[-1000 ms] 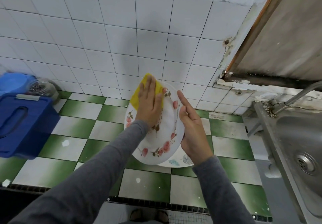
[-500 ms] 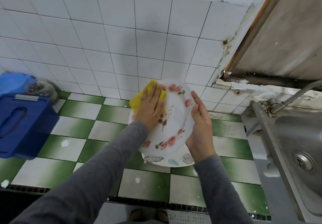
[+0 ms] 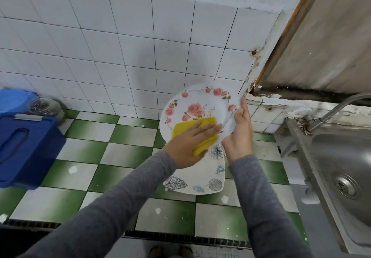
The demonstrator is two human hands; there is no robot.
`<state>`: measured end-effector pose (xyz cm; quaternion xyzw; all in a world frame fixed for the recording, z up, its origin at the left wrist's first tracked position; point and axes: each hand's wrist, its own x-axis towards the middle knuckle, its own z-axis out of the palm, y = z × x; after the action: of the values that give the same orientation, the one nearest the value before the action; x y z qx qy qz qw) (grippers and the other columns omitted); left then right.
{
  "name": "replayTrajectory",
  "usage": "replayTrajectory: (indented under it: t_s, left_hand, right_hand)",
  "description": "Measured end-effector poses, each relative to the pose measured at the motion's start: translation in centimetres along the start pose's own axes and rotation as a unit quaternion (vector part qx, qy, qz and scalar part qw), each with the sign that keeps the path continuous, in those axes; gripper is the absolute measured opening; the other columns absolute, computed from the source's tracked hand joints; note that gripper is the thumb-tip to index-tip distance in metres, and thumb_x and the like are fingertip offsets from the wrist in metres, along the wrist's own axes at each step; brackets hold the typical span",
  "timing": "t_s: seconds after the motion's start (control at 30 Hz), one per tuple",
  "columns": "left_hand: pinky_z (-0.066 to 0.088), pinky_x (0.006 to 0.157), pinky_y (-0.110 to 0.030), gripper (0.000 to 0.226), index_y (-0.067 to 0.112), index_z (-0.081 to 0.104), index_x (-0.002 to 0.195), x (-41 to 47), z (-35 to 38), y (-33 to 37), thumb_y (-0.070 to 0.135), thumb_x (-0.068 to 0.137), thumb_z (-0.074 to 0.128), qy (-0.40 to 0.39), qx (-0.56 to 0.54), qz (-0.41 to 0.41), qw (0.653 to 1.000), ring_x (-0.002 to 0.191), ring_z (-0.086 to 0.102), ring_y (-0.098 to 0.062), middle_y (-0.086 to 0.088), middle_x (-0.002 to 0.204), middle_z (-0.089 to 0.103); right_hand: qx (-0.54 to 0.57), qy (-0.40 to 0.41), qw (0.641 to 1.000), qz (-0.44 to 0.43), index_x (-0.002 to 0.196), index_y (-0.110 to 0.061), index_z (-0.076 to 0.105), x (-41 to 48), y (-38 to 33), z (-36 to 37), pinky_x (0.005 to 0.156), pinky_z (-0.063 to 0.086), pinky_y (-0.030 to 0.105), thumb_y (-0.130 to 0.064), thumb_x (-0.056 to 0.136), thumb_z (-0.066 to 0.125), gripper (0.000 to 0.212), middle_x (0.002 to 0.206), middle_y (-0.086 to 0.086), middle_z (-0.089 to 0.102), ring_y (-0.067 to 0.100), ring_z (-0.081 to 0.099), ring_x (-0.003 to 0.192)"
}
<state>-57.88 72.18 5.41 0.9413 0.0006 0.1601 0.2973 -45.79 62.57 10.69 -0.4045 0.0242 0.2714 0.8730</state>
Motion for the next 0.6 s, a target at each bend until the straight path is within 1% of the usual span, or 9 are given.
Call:
replayTrajectory:
  t_s: [0.1,0.17,0.23,0.3,0.37,0.4,0.47,0.53,0.6]
  left_hand:
    - [0.048,0.106,-0.044,0.08,0.048,0.025,0.149,-0.2,-0.8,0.1,0.001,0.09,0.052,0.025,0.008,0.017,1.0,0.139,0.042,-0.018,0.009,0.153,0.044]
    - [0.054,0.095,-0.036,0.076,0.05,0.029,0.146,-0.4,-1.4,0.6,0.002,0.09,0.05,0.062,0.012,0.01,0.998,0.129,0.051,-0.011,0.012,0.147,0.049]
    - [0.055,0.089,-0.027,0.072,0.046,0.038,0.146,-0.3,-2.0,0.8,0.002,0.091,0.053,0.104,-0.013,-0.01,0.994,0.108,0.058,0.0,0.017,0.135,0.057]
    - [0.051,0.086,-0.014,0.065,0.044,0.046,0.142,-0.3,-2.7,0.9,0.001,0.095,0.056,0.156,-0.104,-0.069,0.98,0.09,0.059,0.002,0.034,0.122,0.056]
    - [0.05,0.099,-0.024,0.065,0.058,0.05,0.13,-0.5,-3.7,1.0,0.004,0.096,0.059,0.211,-0.24,-0.169,0.932,0.106,0.061,-0.005,0.041,0.123,0.053]
    - [0.051,0.103,-0.034,0.068,0.064,0.052,0.124,-0.6,-4.2,1.0,0.004,0.095,0.062,0.234,-0.311,-0.21,0.897,0.116,0.058,-0.011,0.036,0.127,0.052]
    - [0.057,0.092,-0.043,0.068,0.062,0.056,0.122,-1.0,-5.0,0.8,0.002,0.092,0.065,0.263,-0.438,-0.253,0.822,0.117,0.06,-0.022,0.022,0.132,0.053]
    - [0.061,0.077,-0.042,0.067,0.054,0.054,0.129,-1.3,-5.5,0.1,0.0,0.09,0.064,0.276,-0.528,-0.267,0.757,0.104,0.068,-0.024,0.019,0.128,0.059]
    - [0.061,0.07,-0.04,0.069,0.05,0.05,0.135,-1.5,-5.7,-0.4,-0.001,0.09,0.063,0.275,-0.559,-0.271,0.734,0.094,0.072,-0.021,0.025,0.114,0.066]
  right_hand:
    - [-0.034,0.002,0.998,0.043,0.141,-0.029,0.05,1.1,-0.8,-0.3,0.098,0.052,0.053,-0.009,0.107,0.041,0.041,0.133,0.012,0.062,0.03,0.065,0.116]
    - [-0.083,-0.02,0.995,0.052,0.148,-0.03,0.044,1.1,-1.1,-0.4,0.083,0.061,0.044,-0.014,0.105,0.048,0.045,0.131,0.009,0.063,0.024,0.071,0.102]
    - [-0.153,-0.049,0.986,0.048,0.149,-0.036,0.041,0.8,-1.1,-0.8,0.073,0.061,0.038,-0.029,0.103,0.052,0.047,0.13,0.005,0.062,0.022,0.07,0.096]
    - [-0.244,-0.066,0.967,0.031,0.149,-0.041,0.04,0.6,-0.8,-1.9,0.089,0.052,0.035,-0.04,0.103,0.05,0.047,0.133,-0.003,0.057,0.018,0.058,0.114]
    - [-0.334,-0.084,0.939,-0.011,0.149,-0.04,0.042,0.3,-0.2,-3.6,0.106,0.04,0.029,-0.044,0.103,0.047,0.046,0.139,-0.015,0.049,0.003,0.046,0.125]
    - [-0.356,-0.089,0.93,-0.03,0.149,-0.037,0.043,0.2,0.1,-4.4,0.105,0.04,0.019,-0.042,0.104,0.047,0.046,0.143,-0.017,0.045,-0.009,0.047,0.121]
    - [-0.342,-0.088,0.935,-0.034,0.15,-0.03,0.044,0.1,0.4,-5.7,0.082,0.044,0.001,-0.034,0.105,0.046,0.044,0.145,-0.014,0.045,-0.027,0.051,0.101]
    - [-0.313,-0.089,0.945,-0.024,0.147,-0.031,0.046,0.0,0.4,-6.7,0.079,0.05,0.006,-0.029,0.105,0.048,0.042,0.143,-0.014,0.048,-0.023,0.057,0.1]
    - [-0.279,-0.084,0.956,-0.03,0.141,-0.035,0.053,0.3,0.2,-7.3,0.086,0.055,0.018,-0.024,0.103,0.052,0.039,0.142,-0.013,0.054,-0.005,0.063,0.112]
